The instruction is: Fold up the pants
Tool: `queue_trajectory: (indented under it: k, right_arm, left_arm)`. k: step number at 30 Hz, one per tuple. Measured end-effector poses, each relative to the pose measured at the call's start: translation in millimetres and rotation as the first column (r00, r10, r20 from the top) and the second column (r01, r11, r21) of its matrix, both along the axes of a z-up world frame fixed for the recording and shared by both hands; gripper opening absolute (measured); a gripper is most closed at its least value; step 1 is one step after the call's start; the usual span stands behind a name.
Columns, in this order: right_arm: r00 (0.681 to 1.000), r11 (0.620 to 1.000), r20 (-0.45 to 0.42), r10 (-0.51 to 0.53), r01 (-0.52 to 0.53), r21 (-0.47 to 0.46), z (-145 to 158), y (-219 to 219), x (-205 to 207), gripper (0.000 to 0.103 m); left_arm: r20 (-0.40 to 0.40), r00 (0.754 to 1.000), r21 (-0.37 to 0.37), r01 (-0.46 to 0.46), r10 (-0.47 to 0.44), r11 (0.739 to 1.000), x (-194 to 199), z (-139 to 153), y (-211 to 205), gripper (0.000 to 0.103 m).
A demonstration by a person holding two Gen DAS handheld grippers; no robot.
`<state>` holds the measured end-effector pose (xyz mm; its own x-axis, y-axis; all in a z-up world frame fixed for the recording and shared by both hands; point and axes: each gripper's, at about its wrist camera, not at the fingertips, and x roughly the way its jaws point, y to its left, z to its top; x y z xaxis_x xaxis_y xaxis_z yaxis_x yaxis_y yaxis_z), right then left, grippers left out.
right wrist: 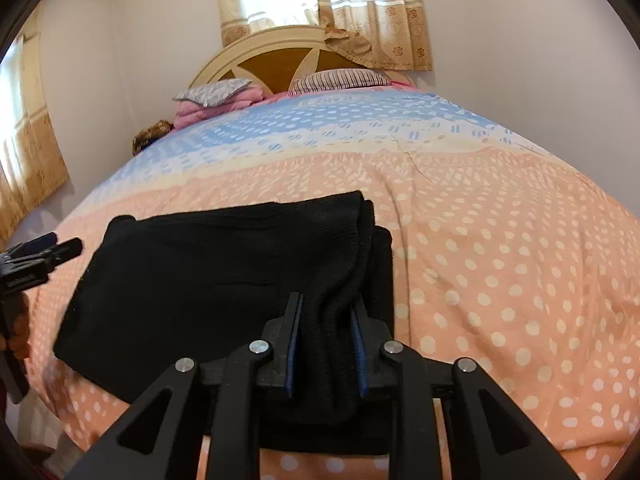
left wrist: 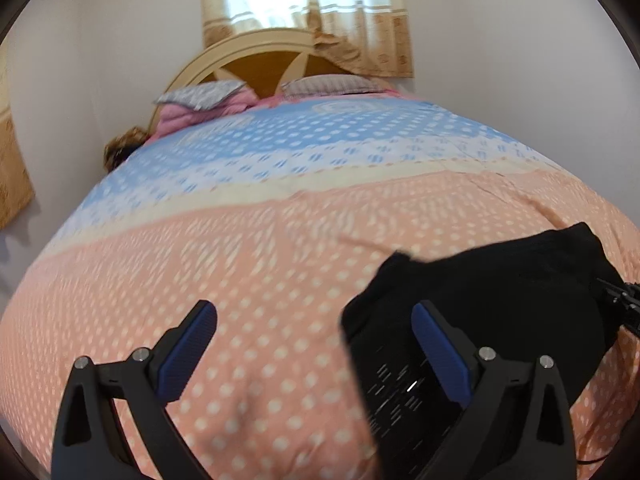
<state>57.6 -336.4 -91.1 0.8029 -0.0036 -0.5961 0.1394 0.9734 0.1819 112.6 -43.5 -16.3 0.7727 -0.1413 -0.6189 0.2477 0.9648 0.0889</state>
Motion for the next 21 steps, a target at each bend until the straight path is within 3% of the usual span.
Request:
queue_trajectory:
  k: [3,5,7,9,12,16,18,21]
  right_arm:
    - [0.998,0.996,0.035,-0.056,0.053,0.073,17,-9,-9,0.025]
    - [0.989,0.996,0.122,-0.085,0.079,0.05,35,-7,-25,0.025]
    - [0.984,0.999,0.171,-0.051,0.053,-0.006,48,8,-33,0.025]
    - [0.989,1.0,0.146,0.017,-0.016,-0.012,48,23,-31,0.025]
    - [0.994,0.994,0.071,0.089,-0.093,0.053,30,40,-25,0.025]
    - [0.997,0.997,-0.058,0.042,-0.038,0.064,-6,41,-17,0.025]
    - [0.998,0.994,-0.037,0.044,-0.04,0.105,-13,36,-20,0.025]
    - [0.998,0.995,-0.048,0.044,-0.04,0.089,-10,38,-21,0.025]
  left_arm:
    - [0.004,1.0,0.011,0.022,-0.023,1.0,10,-2,-18,0.1]
    - [-0.039,0.999,0.053,0.008,-0.006,0.999,23,-14,-32,0.1]
    - [-0.086,0.996,0.077,-0.009,0.016,0.997,34,-25,-38,0.1]
    - [-0.115,0.993,0.086,-0.028,0.038,0.996,40,-34,-40,0.101]
    - [-0.127,0.99,0.074,-0.043,0.053,0.996,45,-36,-36,0.101]
    - [-0.14,0.988,0.076,-0.052,0.062,0.996,48,-41,-37,0.103]
    - [-0.133,0.989,0.064,-0.054,0.062,0.997,47,-44,-36,0.103]
    - [-0.135,0.989,0.033,-0.06,0.064,0.998,42,-44,-29,0.103]
